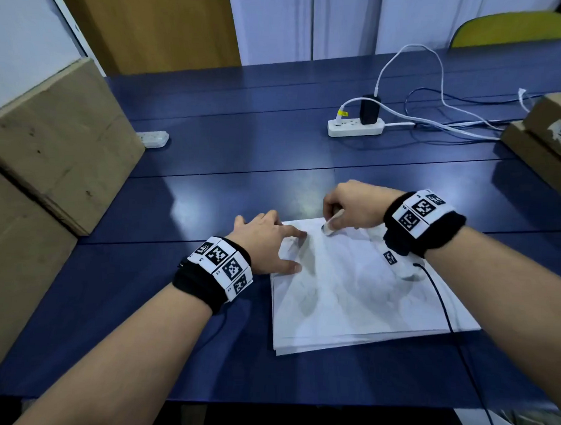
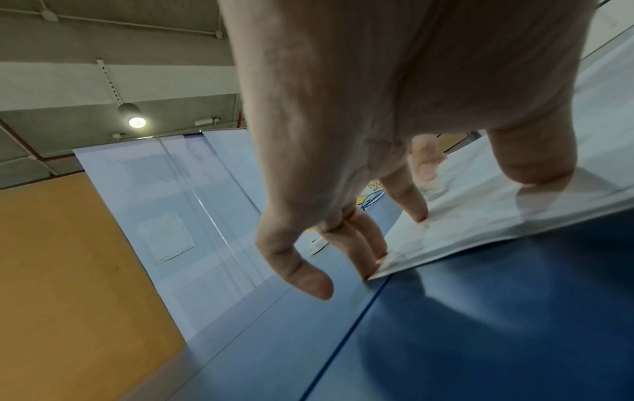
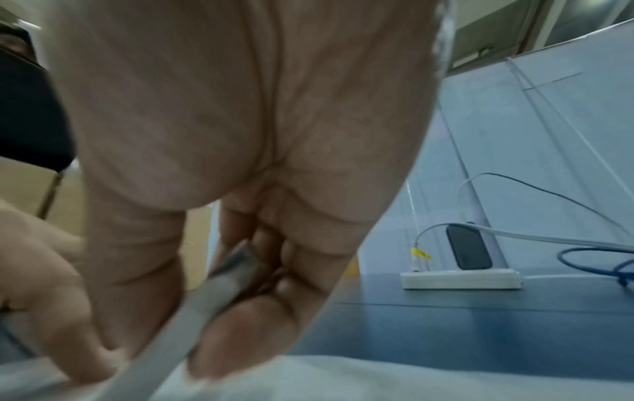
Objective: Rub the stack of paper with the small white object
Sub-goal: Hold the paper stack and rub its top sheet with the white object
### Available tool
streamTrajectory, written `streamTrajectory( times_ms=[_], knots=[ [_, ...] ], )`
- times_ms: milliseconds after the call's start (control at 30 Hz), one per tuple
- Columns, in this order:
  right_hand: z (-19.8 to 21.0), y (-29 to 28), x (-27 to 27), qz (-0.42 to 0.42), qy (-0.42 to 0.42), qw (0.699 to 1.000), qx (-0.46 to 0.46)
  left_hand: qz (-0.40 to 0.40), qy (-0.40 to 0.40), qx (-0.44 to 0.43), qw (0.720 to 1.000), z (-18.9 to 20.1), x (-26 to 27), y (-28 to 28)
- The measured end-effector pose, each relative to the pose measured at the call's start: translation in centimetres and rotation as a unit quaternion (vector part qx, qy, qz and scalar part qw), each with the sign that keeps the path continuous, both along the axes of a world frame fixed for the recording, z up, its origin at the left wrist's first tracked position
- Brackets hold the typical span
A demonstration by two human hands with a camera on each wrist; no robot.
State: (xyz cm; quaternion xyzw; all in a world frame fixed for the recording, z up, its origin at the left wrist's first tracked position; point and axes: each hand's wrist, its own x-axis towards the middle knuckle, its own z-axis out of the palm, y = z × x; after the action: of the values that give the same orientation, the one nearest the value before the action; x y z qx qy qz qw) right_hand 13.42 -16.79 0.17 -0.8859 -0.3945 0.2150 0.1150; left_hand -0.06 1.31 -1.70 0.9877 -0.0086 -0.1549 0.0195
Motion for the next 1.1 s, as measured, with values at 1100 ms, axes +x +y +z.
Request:
streamTrajectory(
  times_ms=[1100],
  knots=[
    [0.4,1.0,0.1,0.038,0.048,0.998,-0.003,0.012,0.000,-0.032,0.999,-0.3,0.0,0.5]
  ],
)
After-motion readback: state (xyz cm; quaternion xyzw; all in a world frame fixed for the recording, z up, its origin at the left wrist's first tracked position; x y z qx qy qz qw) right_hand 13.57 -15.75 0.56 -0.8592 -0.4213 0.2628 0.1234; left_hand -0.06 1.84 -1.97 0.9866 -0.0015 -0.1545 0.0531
